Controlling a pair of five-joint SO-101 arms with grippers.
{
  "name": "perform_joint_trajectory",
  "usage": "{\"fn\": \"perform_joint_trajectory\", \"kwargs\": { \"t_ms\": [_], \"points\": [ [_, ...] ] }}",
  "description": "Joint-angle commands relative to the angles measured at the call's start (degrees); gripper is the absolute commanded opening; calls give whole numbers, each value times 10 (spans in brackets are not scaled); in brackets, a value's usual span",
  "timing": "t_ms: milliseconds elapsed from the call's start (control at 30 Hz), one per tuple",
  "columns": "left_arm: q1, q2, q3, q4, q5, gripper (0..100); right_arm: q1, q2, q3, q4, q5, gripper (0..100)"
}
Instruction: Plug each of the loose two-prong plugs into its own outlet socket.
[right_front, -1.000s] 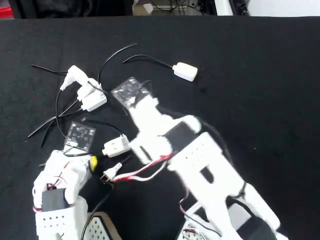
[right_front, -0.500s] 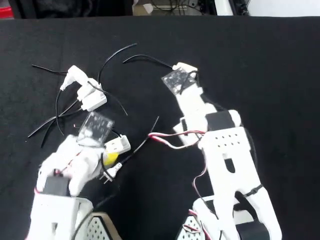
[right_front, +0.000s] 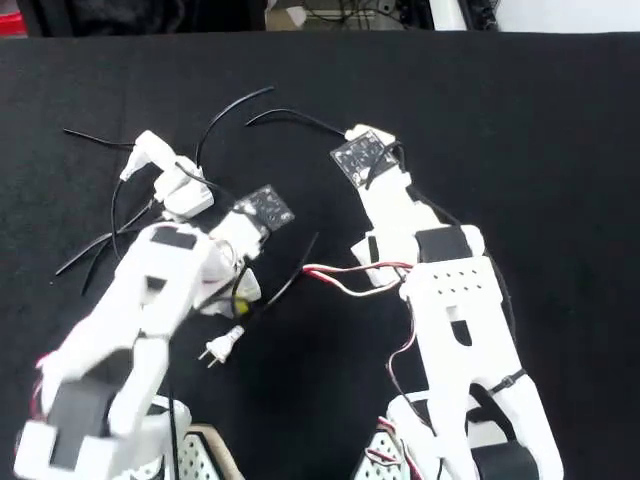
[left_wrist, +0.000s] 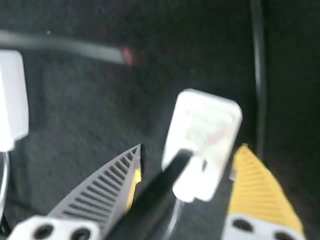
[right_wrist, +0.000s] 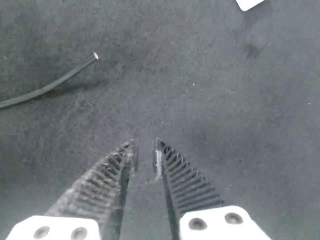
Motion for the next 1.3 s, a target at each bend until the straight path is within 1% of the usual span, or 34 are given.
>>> {"fn": "perform_joint_trajectory", "kwargs": {
  "t_ms": [0,200,333,400,500,567,667,767,833,967,1033,1100,1167,1267],
  "points": [
    [4,57,-79,-8,-5,247,9,-15,3,-20,2,50],
    [4,113,-102,-6,-6,216,9,-15,7,-26,2,50],
    [-15,114,-108,-7,-17,152,9,-15,7,-26,2,50],
    [-42,114,-131,-4,-7,103,11,-15,6,-25,2,50],
    [-99,117,-169,-4,44,39,18,-19,3,-20,5,50],
    [-131,120,-191,-4,64,31,28,-16,-9,-8,14,50],
    [-154,121,-199,-4,81,70,49,-15,-42,26,54,53],
    [-155,121,-199,-4,98,137,52,-9,-64,34,99,59],
    [-156,120,-204,-4,120,197,53,14,-82,33,129,106],
    [-159,114,-209,-3,169,327,53,108,-158,29,204,239],
    [-169,114,-218,8,224,334,57,174,-220,29,239,272],
    [-180,109,-233,34,261,336,69,247,-297,28,262,271],
    [-186,92,-233,61,273,335,79,327,-386,24,274,271],
    [-187,43,-204,83,273,333,85,454,-529,31,291,271]
  ]
}}
